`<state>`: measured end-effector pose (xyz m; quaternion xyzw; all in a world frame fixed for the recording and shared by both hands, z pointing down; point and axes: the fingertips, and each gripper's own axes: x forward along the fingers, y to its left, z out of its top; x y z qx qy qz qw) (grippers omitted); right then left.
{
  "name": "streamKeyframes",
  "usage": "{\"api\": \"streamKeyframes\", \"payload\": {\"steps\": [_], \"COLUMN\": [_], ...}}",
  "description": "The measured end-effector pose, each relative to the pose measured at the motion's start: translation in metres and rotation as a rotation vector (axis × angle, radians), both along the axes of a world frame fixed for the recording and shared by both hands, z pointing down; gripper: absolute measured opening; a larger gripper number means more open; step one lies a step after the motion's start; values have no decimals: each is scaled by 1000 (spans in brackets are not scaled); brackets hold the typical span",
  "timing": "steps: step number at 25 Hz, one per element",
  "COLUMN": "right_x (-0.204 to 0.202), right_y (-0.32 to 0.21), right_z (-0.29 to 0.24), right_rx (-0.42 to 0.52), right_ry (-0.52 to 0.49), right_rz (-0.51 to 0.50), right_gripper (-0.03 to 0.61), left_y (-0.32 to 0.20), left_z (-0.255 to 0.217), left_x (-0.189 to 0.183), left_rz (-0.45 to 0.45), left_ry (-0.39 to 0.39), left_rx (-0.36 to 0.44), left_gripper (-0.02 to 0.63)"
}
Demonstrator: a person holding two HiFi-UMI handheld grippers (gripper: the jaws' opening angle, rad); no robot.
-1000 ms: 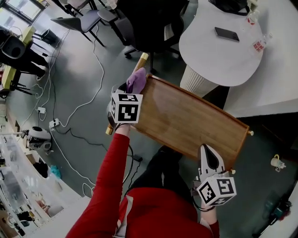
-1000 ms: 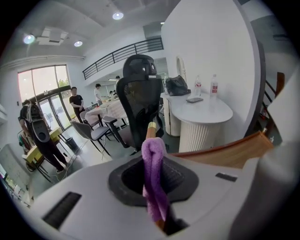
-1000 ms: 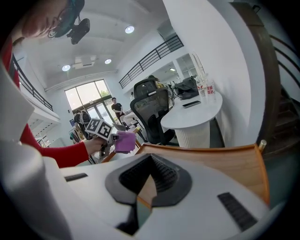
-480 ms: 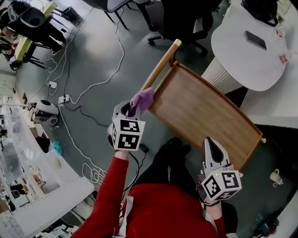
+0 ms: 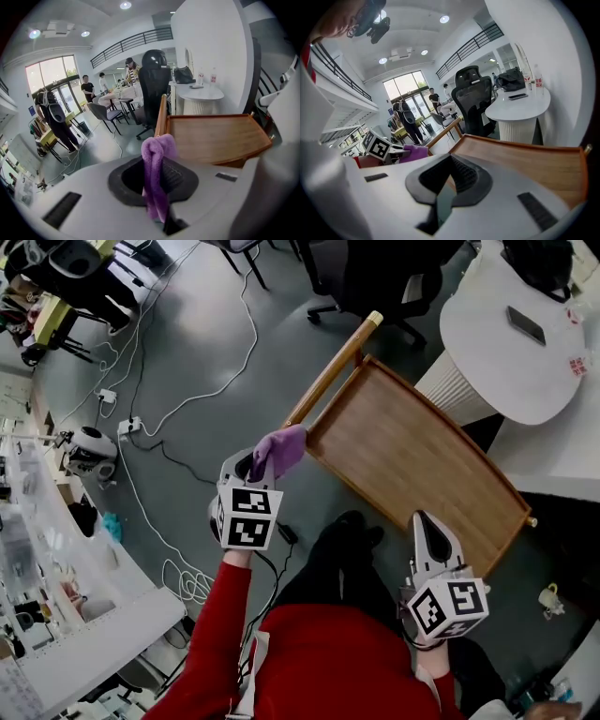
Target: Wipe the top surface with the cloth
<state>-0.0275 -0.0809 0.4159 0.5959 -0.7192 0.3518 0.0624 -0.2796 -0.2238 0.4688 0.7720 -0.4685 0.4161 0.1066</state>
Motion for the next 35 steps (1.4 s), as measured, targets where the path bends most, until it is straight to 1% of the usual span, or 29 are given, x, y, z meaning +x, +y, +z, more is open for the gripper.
{"api": "streamKeyframes", "payload": {"steps": [2, 3, 6, 7, 8, 12, 15, 18, 21, 24, 26, 32, 35], "right_x": [1, 2, 15, 21, 28, 56, 67, 69, 68, 68, 66, 45, 38], "right_y": [1, 3, 15, 21, 29, 60, 79, 93, 103, 109, 109, 95, 89], "right_z": [-2, -3, -9, -10, -11, -15, -16, -14, -10, -6, -1, 11, 11], "right_rx": [8, 14, 28, 30, 31, 26, 19, 9, -8, -27, -38, -70, -75], "right_ry": [19, 29, 52, 58, 62, 79, 86, 84, 76, 70, 63, 41, 29], "right_rz": [33, 56, 148, 182, 216, 336, 394, 429, 446, 446, 427, 328, 299], "right_gripper": [3, 3, 3, 3, 3, 3, 3, 3, 3, 3, 3, 3, 3], "left_y": [-4, -4, 4, 7, 11, 17, 22, 25, 27, 27, 26, 24, 22], "left_z": [-4, -10, -32, -33, -30, 0, 15, 29, 47, 59, 63, 60, 59], "left_x": [-5, -6, -2, 1, 5, 21, 31, 39, 44, 46, 47, 49, 50], "left_rz": [34, 69, 223, 261, 287, 330, 371, 379, 363, 333, 310, 296, 286], "left_ry": [-24, -60, -236, -273, -288, -290, -308, -287, -244, -210, -195, -187, -185], "left_rx": [20, 53, 199, 223, 229, 183, 164, 127, 63, 5, -18, -27, -29], "left_gripper": [48, 48, 48, 48, 48, 48, 48, 48, 48, 48, 48, 48, 48]}}
